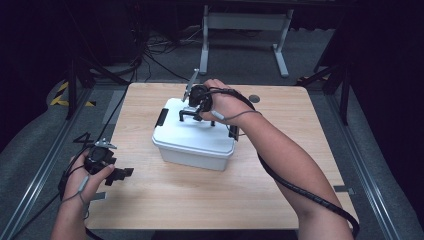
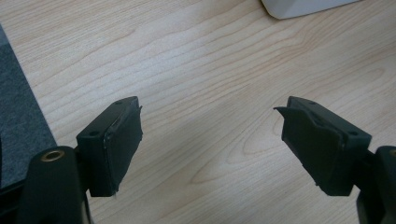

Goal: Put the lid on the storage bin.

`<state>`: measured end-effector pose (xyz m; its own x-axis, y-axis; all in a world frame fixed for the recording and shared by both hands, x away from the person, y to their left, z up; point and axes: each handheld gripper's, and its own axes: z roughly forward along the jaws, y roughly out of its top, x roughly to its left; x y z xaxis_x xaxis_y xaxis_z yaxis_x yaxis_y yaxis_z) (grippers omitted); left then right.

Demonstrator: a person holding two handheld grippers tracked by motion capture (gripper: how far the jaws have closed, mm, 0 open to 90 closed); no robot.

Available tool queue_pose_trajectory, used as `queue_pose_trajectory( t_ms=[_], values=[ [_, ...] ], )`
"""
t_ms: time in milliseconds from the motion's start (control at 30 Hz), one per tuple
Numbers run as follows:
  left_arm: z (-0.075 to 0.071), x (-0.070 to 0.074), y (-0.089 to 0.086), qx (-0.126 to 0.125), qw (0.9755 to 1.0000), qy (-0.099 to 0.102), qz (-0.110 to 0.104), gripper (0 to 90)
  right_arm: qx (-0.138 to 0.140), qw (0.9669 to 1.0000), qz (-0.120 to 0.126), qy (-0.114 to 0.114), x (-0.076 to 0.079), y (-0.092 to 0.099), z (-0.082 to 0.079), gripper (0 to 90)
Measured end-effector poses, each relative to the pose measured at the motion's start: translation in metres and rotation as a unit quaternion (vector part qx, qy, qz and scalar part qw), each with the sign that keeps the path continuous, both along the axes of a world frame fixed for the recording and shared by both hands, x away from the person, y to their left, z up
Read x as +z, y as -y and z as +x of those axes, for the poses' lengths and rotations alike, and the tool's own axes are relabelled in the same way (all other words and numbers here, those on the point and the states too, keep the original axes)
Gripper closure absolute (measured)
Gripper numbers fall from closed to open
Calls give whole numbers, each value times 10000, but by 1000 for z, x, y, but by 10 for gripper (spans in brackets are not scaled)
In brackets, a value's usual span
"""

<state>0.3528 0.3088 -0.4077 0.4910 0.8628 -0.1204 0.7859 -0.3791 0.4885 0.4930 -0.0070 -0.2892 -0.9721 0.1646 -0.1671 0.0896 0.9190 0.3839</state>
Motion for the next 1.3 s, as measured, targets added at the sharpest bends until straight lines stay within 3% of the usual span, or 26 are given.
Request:
queue_pose_trajectory(
  t_ms=[400,467,567,667,900,1100,1300],
  values=[
    [2,0,3,-17,10000,-5,14,206,24,10000,78,-27,-4,1,-8,834],
    [2,0,4,-5,10000,13,25,207,-13,9999,83,-93,-4,2,-9,802],
    [4,-1,4,-49,10000,-14,34,206,-152,9993,293,-180,-1,5,-10,731],
    [4,-1,5,-62,10000,-29,55,206,-265,9974,594,-321,5,11,-13,669],
    [1,-1,5,-36,10000,-14,58,206,-349,9942,952,-350,21,23,-19,612],
    [-2,1,5,-65,9999,5,90,206,-401,9934,1045,-259,36,36,-27,585],
    [-9,9,9,-132,9997,184,54,199,-481,9917,1169,-233,50,53,-33,555]
  ],
)
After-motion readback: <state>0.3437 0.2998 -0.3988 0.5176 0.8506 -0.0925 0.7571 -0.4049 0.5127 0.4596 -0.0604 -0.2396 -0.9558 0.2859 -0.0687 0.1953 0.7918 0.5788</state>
